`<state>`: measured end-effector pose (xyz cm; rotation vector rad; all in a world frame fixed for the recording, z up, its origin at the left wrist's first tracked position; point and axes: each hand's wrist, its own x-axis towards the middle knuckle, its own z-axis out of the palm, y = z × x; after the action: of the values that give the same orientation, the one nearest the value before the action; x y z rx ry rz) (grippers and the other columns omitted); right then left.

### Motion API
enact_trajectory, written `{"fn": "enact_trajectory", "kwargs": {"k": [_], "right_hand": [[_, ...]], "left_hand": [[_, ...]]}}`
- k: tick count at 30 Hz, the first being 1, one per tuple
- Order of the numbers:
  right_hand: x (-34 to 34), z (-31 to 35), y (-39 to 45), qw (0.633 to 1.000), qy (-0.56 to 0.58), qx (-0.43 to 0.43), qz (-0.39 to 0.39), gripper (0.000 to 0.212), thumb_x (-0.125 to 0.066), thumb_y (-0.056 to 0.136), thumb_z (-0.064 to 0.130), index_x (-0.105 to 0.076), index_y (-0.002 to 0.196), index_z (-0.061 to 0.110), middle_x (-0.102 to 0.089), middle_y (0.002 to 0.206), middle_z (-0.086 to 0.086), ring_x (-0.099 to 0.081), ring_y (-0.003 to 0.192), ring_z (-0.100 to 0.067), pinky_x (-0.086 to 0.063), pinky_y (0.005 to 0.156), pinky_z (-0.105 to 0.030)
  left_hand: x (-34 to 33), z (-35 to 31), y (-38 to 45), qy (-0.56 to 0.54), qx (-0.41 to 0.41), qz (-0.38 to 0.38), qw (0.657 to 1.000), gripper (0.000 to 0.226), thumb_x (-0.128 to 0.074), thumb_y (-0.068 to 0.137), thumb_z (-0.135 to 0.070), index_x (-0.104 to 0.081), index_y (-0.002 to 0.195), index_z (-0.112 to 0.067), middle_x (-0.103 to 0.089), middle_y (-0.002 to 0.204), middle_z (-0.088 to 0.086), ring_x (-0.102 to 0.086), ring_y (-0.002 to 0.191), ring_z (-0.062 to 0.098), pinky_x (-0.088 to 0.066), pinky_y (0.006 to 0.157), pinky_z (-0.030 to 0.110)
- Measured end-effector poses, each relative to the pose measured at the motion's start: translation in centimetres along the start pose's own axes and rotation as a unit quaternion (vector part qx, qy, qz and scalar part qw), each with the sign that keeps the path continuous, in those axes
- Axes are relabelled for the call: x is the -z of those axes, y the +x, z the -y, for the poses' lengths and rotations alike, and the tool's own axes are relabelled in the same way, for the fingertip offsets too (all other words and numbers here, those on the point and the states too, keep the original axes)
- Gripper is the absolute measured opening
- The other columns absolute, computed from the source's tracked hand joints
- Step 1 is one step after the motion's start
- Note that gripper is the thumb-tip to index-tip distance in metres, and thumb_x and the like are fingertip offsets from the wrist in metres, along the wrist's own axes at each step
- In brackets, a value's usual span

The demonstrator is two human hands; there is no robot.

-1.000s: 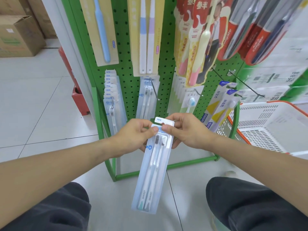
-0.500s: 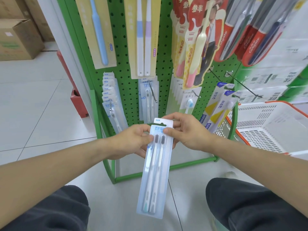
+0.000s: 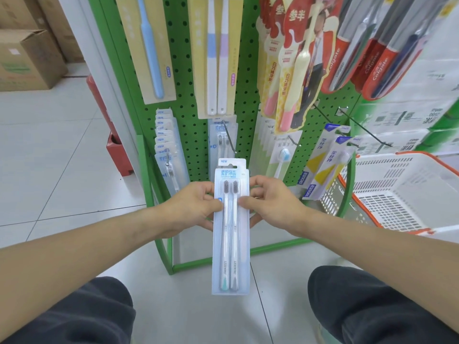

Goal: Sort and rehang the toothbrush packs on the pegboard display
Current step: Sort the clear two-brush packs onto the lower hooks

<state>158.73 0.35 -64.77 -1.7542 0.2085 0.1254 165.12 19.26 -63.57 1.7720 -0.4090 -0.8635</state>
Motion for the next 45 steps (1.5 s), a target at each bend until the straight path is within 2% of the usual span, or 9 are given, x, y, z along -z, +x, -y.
{"fn": "enact_trajectory", "kwargs": {"k": [7, 12, 17, 21, 24, 29, 33, 36, 45], "right_hand": [[0.5, 0.8, 0.4, 0.996, 0.074, -0.007, -0.053, 0.024, -0.064, 0.093, -0.006, -0.058, 0.116, -0.003, -0.076, 0.098, -0.021, -0.076, 0.076, -0.024, -0.060, 0.056, -0.034], [0.9, 0.4, 0.1, 0.998, 0.041, -0.037, 0.013, 0.042, -0.074, 0.083, -0.011, -0.054, 0.119, 0.000, -0.074, 0.106, -0.025, -0.075, 0.092, -0.039, -0.064, 0.070, -0.047], [0.8, 0.3, 0.4, 0.997, 0.053, -0.039, -0.036, 0.037, -0.075, 0.084, -0.009, -0.056, 0.115, -0.004, -0.075, 0.090, -0.020, -0.075, 0.078, -0.032, -0.064, 0.065, -0.043], [1.1, 0.9, 0.7, 0.995, 0.067, -0.049, -0.052, 0.034, -0.071, 0.087, -0.007, -0.055, 0.117, -0.002, -0.075, 0.098, -0.023, -0.074, 0.077, -0.026, -0.063, 0.062, -0.040], [1.3, 1.0, 0.6, 0.997, 0.043, -0.067, -0.005, 0.038, -0.072, 0.087, -0.008, -0.055, 0.120, 0.000, -0.075, 0.100, -0.019, -0.075, 0.082, -0.027, -0.063, 0.065, -0.038], [1.4, 0.2, -0.1, 0.976, -0.063, -0.116, 0.172, 0.048, -0.083, 0.078, -0.004, -0.066, 0.121, 0.009, -0.078, 0.106, -0.007, -0.075, 0.098, -0.024, -0.063, 0.076, -0.038], [1.0, -0.2, 0.1, 0.989, -0.069, -0.082, 0.107, 0.034, -0.086, 0.079, 0.008, -0.072, 0.110, 0.014, -0.080, 0.098, -0.003, -0.077, 0.089, -0.022, -0.064, 0.071, -0.039], [1.5, -0.2, 0.6, 0.993, -0.060, -0.075, 0.068, 0.040, -0.089, 0.075, 0.009, -0.073, 0.112, 0.011, -0.080, 0.099, -0.003, -0.077, 0.091, -0.024, -0.063, 0.070, -0.038], [2.7, 0.0, 1.0, 0.996, 0.006, -0.080, 0.039, 0.040, -0.085, 0.078, 0.007, -0.071, 0.115, 0.001, -0.079, 0.096, -0.009, -0.077, 0.089, -0.026, -0.061, 0.065, -0.029]], "left_hand": [[0.1, 0.5, -0.7, 0.064, 0.026, 0.083, 0.994, 0.030, -0.043, 0.108, -0.025, -0.062, 0.121, -0.006, -0.076, 0.108, 0.014, -0.076, 0.090, 0.033, -0.063, 0.079, 0.045], [0.2, 0.9, -0.7, 0.073, 0.004, 0.033, 0.997, 0.026, -0.046, 0.108, -0.021, -0.063, 0.115, -0.003, -0.078, 0.101, 0.013, -0.076, 0.087, 0.031, -0.064, 0.076, 0.044], [0.5, 0.7, -0.7, 0.061, 0.022, 0.117, 0.991, 0.037, -0.054, 0.101, 0.001, -0.053, 0.133, -0.017, -0.075, 0.115, 0.009, -0.072, 0.108, 0.026, -0.059, 0.091, 0.048], [0.1, 1.3, -0.7, 0.076, 0.043, 0.160, 0.983, 0.045, -0.054, 0.099, 0.007, -0.055, 0.134, -0.021, -0.075, 0.115, 0.012, -0.072, 0.107, 0.031, -0.059, 0.091, 0.048], [-0.1, 1.6, -0.5, 0.065, 0.031, 0.134, 0.988, 0.051, -0.059, 0.091, 0.015, -0.057, 0.132, -0.015, -0.075, 0.113, 0.013, -0.073, 0.103, 0.032, -0.061, 0.087, 0.050], [0.0, 2.0, 0.0, 0.059, 0.023, 0.101, 0.993, 0.057, -0.064, 0.085, 0.019, -0.055, 0.131, -0.011, -0.076, 0.110, 0.013, -0.075, 0.095, 0.029, -0.062, 0.076, 0.040], [-0.5, 1.9, 0.0, 0.078, 0.012, 0.097, 0.992, 0.055, -0.063, 0.085, 0.019, -0.058, 0.126, -0.017, -0.075, 0.109, 0.012, -0.076, 0.088, 0.024, -0.063, 0.079, 0.044], [-0.6, 1.8, 0.1, 0.105, 0.012, 0.108, 0.989, 0.056, -0.065, 0.085, 0.016, -0.058, 0.125, -0.023, -0.075, 0.111, 0.010, -0.076, 0.091, 0.025, -0.062, 0.082, 0.048], [-0.7, 1.8, 0.0, 0.135, 0.039, 0.144, 0.980, 0.061, -0.068, 0.088, 0.009, -0.050, 0.137, -0.022, -0.074, 0.116, 0.009, -0.075, 0.099, 0.028, -0.063, 0.081, 0.043]]}}
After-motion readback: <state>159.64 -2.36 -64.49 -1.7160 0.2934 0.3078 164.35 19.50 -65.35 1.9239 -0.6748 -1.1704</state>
